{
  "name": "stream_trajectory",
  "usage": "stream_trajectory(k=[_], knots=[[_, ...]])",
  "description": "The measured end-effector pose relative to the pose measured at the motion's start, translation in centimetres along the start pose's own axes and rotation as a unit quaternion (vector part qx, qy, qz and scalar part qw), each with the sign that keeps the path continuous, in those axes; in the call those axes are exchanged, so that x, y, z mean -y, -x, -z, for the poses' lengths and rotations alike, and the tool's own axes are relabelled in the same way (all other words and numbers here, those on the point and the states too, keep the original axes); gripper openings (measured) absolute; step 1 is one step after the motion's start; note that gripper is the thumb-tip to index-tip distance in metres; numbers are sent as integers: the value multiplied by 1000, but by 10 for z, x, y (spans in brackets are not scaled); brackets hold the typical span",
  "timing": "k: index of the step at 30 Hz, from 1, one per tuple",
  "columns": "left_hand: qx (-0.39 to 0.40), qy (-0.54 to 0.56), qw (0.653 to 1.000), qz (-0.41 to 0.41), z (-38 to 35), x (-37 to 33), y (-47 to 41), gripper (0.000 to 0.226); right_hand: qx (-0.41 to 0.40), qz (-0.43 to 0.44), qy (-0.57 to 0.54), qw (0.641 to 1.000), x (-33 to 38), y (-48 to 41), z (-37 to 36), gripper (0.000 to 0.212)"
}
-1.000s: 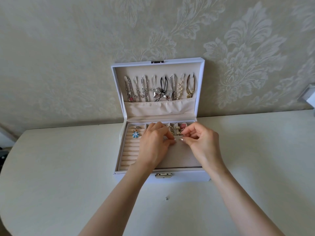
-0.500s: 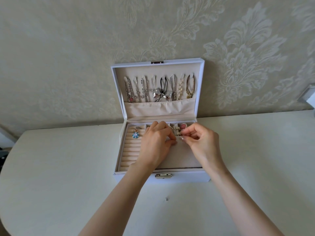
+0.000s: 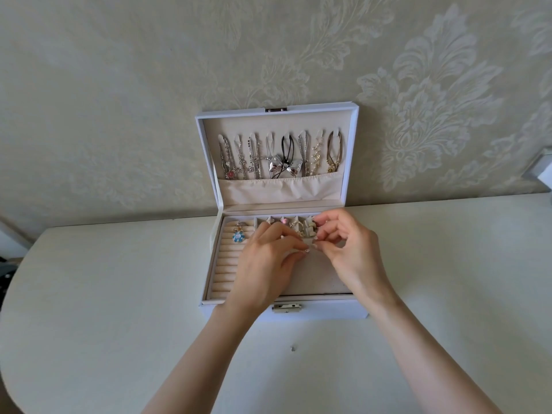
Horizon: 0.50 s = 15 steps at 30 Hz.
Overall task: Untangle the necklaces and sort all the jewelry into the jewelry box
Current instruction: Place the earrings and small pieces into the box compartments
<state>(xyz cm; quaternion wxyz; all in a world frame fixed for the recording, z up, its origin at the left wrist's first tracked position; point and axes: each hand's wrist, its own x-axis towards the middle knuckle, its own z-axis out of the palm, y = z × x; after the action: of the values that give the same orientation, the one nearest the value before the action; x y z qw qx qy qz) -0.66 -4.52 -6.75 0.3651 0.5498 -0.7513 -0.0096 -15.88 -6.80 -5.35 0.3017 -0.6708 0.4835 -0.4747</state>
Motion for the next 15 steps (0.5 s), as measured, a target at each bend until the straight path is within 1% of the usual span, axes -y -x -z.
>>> stream_trajectory(k=[3,6,9,13,15], knots=[[-10,61,996,65,6,-6,-4,12,15,17,12,1000,0,1,-1,38],[-2,141,983,120,8,-11,-6,21,31,25,13,999,1,1,-1,40],[6,137,984,115,6,-14,-8,23,43,37,24,998,3,3,-1,43],[-11,120,988,96,6,-12,-6,11,63,39,20,997,5,4,-1,46],[-15,112,989,94,7,-11,-4,8,70,40,15,997,6,4,-1,47]])
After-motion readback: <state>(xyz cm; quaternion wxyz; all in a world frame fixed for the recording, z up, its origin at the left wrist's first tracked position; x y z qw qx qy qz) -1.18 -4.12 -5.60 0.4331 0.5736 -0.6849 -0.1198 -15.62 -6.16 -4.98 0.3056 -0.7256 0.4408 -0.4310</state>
